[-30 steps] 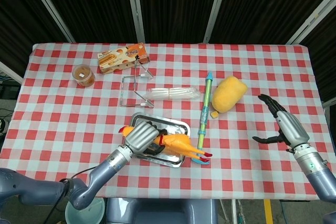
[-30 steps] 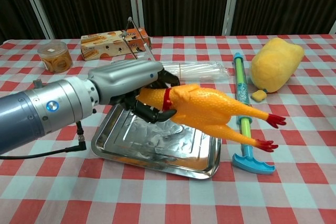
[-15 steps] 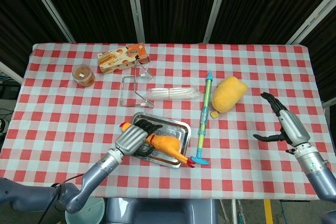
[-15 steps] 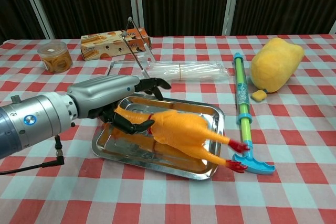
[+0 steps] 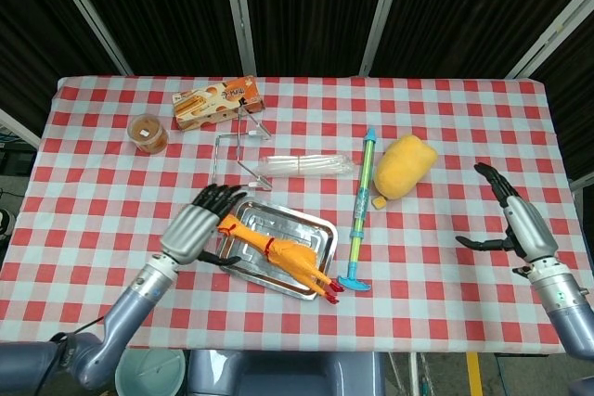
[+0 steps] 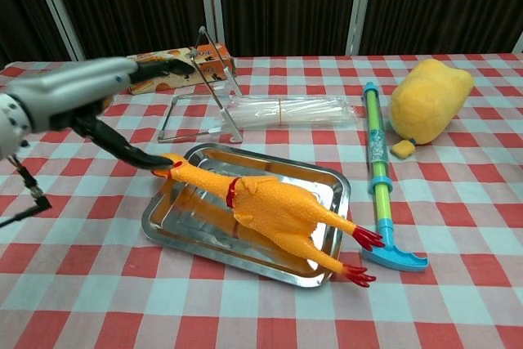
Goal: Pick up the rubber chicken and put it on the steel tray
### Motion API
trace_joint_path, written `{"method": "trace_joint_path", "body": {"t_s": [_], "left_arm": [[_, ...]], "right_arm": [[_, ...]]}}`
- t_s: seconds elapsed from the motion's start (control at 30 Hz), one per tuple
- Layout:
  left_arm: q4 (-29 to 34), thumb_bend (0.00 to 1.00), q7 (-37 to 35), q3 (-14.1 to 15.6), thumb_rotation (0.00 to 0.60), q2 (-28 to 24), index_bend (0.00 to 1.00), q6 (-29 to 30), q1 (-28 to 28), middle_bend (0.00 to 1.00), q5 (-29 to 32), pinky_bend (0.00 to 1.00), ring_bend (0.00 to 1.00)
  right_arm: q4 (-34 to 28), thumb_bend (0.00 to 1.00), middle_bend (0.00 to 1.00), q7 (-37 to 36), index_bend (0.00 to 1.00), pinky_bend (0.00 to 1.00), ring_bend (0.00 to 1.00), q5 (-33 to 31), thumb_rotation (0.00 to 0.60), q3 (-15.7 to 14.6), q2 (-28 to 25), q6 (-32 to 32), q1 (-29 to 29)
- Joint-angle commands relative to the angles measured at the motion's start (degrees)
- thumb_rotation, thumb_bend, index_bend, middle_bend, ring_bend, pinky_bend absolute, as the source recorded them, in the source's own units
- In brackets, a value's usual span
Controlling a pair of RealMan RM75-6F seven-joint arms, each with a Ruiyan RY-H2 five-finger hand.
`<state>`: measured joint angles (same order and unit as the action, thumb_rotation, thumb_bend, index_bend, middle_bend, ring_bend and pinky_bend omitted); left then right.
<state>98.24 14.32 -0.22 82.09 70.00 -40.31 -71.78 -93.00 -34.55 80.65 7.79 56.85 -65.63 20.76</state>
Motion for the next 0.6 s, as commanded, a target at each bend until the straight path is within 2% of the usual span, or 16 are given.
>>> {"method": "trace_joint_path", "body": {"t_s": [0.03, 0.13, 0.27, 0.43, 0.5, 0.6], "left_arm": [[3.2, 0.05, 0.8, 1.2, 0.6, -7.8, 0.0, 7.1, 5.8, 0.03, -2.4, 0.0, 0.0], [4.0, 0.05, 1.2, 2.3, 0.6, -10.9, 0.01, 11.1, 9.3, 0.04, -3.1, 0.0, 0.0], [5.0, 0.05, -0.5, 4.1, 0.6, -15.0, 0.03, 15.3, 14.5, 0.05, -3.7, 0.0, 0.0], [5.7, 0.05, -2.7, 6.4, 0.6, -18.1, 0.05, 19.2, 19.7, 0.05, -4.8, 0.0, 0.0], [5.7, 0.05, -3.9, 8.7, 0.6, -19.3, 0.06, 21.1, 23.1, 0.05, -6.5, 0.0, 0.0], [5.5, 0.05, -5.6, 9.0, 0.6, -19.5, 0.06, 21.9, 25.0, 0.05, -7.9, 0.0, 0.0]], "right_arm": [[2.3, 0.16, 0.0, 3.9, 0.0, 0.09, 0.0, 0.8, 0.6, -0.5, 1.8, -3.6, -1.8], [3.7, 0.16, 0.0, 8.4, 0.0, 0.09, 0.0, 1.3, 0.6, -0.9, 3.5, -6.6, -3.2], [7.8, 0.16, 0.0, 22.0, 0.0, 0.07, 0.0, 2.4, 0.6, -1.7, 7.1, -12.5, -5.4], [10.8, 0.16, 0.0, 32.5, 0.0, 0.03, 0.0, 3.5, 0.6, -3.0, 10.2, -17.4, -8.0], [9.8, 0.16, 0.0, 34.0, 0.0, 0.01, 0.0, 4.3, 0.6, -4.9, 10.5, -19.1, -10.3], [8.7, 0.16, 0.0, 35.2, 0.0, 0.0, 0.0, 4.3, 0.6, -5.9, 10.2, -19.3, -11.5]]}}
